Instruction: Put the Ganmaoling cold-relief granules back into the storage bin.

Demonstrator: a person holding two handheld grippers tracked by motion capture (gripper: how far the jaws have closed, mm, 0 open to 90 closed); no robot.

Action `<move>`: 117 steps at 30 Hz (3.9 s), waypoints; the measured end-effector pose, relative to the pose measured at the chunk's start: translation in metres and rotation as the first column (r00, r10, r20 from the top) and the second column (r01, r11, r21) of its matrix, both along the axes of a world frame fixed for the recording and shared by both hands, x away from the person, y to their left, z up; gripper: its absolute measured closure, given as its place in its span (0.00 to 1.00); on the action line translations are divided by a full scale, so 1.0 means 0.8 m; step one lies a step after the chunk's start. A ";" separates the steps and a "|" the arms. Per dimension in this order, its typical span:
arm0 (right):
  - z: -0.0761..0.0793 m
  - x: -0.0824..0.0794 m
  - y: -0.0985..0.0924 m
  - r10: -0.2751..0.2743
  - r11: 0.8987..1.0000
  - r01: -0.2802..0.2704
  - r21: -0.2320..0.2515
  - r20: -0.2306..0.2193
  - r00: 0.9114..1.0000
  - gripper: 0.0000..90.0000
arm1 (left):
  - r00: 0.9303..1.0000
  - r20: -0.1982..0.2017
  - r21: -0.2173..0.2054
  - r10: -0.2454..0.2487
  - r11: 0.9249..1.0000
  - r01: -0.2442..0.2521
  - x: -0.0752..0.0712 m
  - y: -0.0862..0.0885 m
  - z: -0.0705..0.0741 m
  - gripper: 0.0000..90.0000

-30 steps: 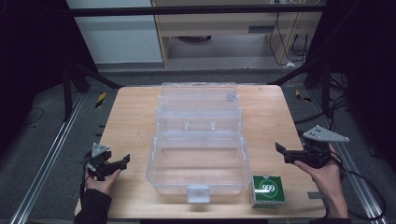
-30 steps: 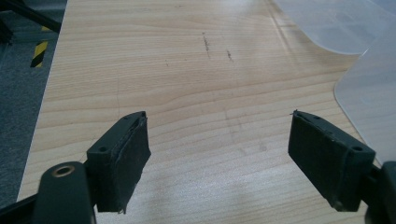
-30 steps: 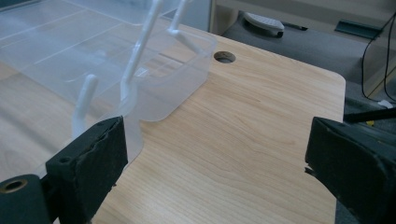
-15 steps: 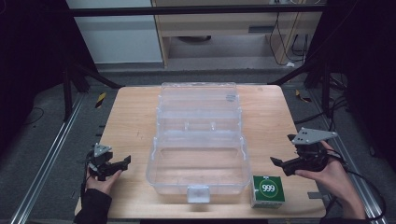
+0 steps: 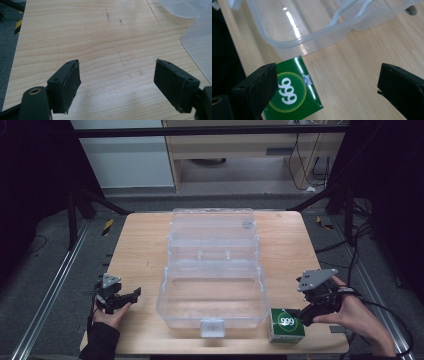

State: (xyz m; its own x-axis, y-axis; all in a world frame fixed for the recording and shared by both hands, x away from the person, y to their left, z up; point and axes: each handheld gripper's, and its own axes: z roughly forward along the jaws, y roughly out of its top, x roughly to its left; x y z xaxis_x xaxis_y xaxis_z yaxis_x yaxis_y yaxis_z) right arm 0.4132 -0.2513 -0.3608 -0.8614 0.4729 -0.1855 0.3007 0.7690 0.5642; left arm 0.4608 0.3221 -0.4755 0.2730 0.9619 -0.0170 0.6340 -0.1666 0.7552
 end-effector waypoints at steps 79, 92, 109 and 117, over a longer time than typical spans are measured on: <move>-0.094 -0.008 0.041 0.105 0.950 -0.172 -0.262 -0.251 0.962 0.18 | 1.000 0.004 0.010 -0.008 1.000 0.008 0.000 -0.001 0.000 0.25; -0.052 -0.025 0.025 0.134 0.961 -0.178 -0.212 -0.210 0.969 0.18 | 1.000 0.002 0.012 -0.010 1.000 0.010 0.000 -0.001 0.000 0.25; 0.037 -0.034 0.026 0.144 0.963 -0.167 -0.210 -0.121 0.982 0.18 | 1.000 -0.002 0.011 -0.009 1.000 0.009 0.001 -0.001 0.000 0.25; 0.068 -0.023 0.051 0.174 0.957 -0.186 -0.223 -0.075 0.982 0.18 | 1.000 -0.006 0.010 -0.010 1.000 0.010 0.001 -0.001 0.000 0.25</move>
State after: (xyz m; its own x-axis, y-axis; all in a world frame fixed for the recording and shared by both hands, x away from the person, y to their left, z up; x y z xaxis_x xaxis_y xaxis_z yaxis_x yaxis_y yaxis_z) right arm 0.3950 -0.2103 -0.3065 -0.9400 0.2596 -0.2213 0.1705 0.9195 0.3542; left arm 0.4618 0.3210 -0.4759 0.2827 0.9591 -0.0093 0.6365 -0.1803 0.7499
